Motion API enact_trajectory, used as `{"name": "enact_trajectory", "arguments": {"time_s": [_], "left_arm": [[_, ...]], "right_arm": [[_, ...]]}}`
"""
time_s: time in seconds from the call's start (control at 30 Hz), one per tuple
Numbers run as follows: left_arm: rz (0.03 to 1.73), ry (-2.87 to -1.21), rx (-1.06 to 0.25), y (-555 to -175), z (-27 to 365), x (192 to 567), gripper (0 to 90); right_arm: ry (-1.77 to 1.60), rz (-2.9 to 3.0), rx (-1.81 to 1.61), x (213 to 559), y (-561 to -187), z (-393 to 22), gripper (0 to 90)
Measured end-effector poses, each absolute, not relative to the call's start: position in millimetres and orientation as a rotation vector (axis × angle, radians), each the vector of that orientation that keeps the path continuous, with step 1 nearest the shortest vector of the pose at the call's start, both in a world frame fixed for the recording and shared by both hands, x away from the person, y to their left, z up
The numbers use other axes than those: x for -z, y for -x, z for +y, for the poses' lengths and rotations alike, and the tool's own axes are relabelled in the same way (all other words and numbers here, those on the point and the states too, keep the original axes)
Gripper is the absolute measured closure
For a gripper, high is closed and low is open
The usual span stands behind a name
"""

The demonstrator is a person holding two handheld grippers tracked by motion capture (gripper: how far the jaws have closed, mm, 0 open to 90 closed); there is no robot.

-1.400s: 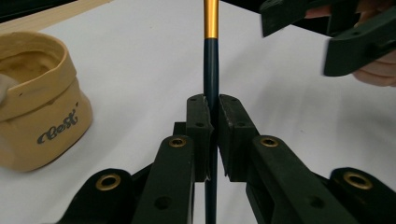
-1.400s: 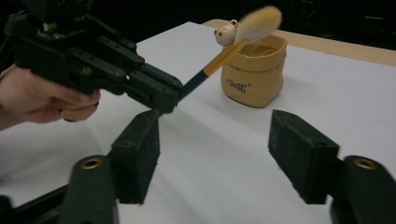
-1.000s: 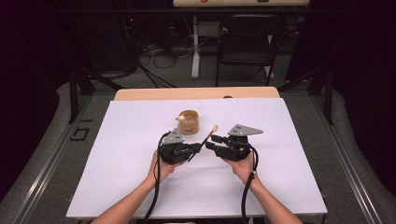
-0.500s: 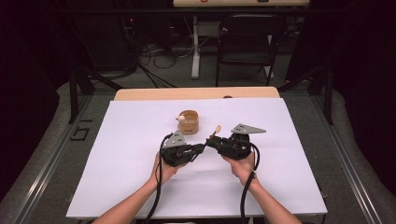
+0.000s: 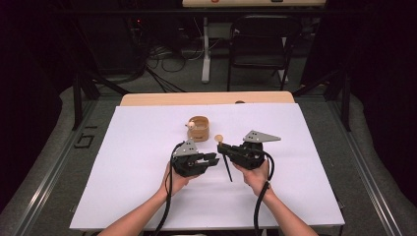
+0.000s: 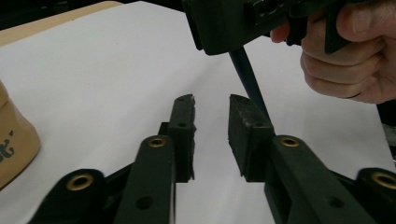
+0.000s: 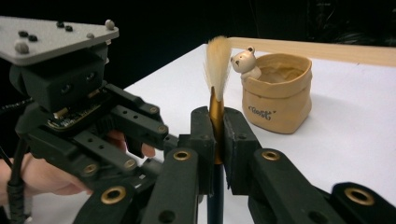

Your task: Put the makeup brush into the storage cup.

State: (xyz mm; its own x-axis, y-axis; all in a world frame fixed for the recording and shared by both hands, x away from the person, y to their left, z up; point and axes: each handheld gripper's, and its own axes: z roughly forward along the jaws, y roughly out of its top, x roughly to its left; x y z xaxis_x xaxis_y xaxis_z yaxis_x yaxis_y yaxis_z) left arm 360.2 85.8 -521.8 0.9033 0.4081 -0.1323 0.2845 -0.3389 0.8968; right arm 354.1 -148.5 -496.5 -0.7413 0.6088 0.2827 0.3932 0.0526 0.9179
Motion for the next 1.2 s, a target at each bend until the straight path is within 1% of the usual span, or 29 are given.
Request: {"name": "enact_trajectory", "arguments": {"time_s": [0.03,0.07,0.1,0.13,0.17,0.23,0.3,0.43,0.47,0.5,0.6,0.63,0.67,0.7,0.87,0.9,1.13,1.17,1.2], "left_arm": [[0.494,-1.943,-0.131,-360.4,85.7,520.8,69.8],[0.495,-1.943,-0.127,-359.7,85.3,519.6,65.5],[0.493,-1.938,-0.115,-358.5,84.0,517.1,57.2],[0.493,-1.938,-0.115,-358.5,84.0,517.1,55.1],[0.487,-1.934,-0.109,-358.0,83.0,515.9,55.1],[0.480,-1.921,-0.087,-358.0,79.6,512.9,50.1],[0.473,-1.906,-0.063,-359.3,75.8,511.5,49.9],[0.468,-1.905,-0.056,-359.8,69.4,511.2,56.3],[0.468,-1.905,-0.056,-359.8,69.4,511.2,59.4],[0.466,-1.905,-0.057,-360.5,67.8,511.6,59.4],[0.462,-1.887,-0.032,-362.7,65.0,513.5,70.7],[0.462,-1.887,-0.032,-362.7,65.0,513.5,73.3],[0.457,-1.889,-0.031,-362.7,64.5,513.5,73.3],[0.454,-1.892,-0.034,-362.5,64.0,513.5,76.3],[0.467,-1.875,-0.002,-366.5,67.6,515.7,80.4],[0.470,-1.872,0.005,-367.4,68.5,516.1,82.4],[0.460,-1.880,0.025,-368.8,71.3,516.0,83.4],[0.460,-1.884,0.011,-369.0,72.3,515.1,83.5],[0.465,-1.884,0.007,-369.6,73.5,514.7,83.5]], "right_arm": [[-1.034,2.139,-1.765,496.5,-354.1,-148.5,84.1],[-1.025,2.148,-1.756,495.4,-352.9,-148.8,84.0],[-0.997,2.131,-1.753,494.8,-351.5,-146.9,84.1],[-0.988,2.131,-1.751,494.2,-350.7,-146.8,84.1],[-0.988,2.131,-1.751,494.2,-350.7,-146.8,84.1],[-0.968,2.126,-1.749,493.2,-349.2,-146.7,84.1],[-0.959,2.111,-1.749,493.3,-348.6,-145.9,84.1],[-0.937,2.092,-1.753,493.3,-346.1,-144.7,84.2],[-0.937,2.092,-1.753,493.3,-346.1,-144.7,84.2],[-0.932,2.088,-1.752,493.2,-345.6,-144.6,84.1],[-0.911,2.075,-1.768,493.2,-343.5,-144.1,84.1],[-0.911,2.075,-1.768,493.2,-343.5,-144.1,84.1],[-0.907,2.072,-1.766,493.4,-343.0,-144.2,84.1],[-0.905,2.078,-1.758,493.5,-342.8,-144.0,84.1],[-0.885,2.069,-1.772,494.2,-342.7,-145.1,84.1],[-0.877,2.081,-1.764,493.5,-341.8,-145.7,83.9],[-0.856,2.103,-1.765,492.8,-341.8,-146.1,83.1],[-0.844,2.109,-1.753,491.7,-341.0,-146.6,80.4],[-0.840,2.112,-1.754,490.9,-340.6,-147.4,75.3]]}}
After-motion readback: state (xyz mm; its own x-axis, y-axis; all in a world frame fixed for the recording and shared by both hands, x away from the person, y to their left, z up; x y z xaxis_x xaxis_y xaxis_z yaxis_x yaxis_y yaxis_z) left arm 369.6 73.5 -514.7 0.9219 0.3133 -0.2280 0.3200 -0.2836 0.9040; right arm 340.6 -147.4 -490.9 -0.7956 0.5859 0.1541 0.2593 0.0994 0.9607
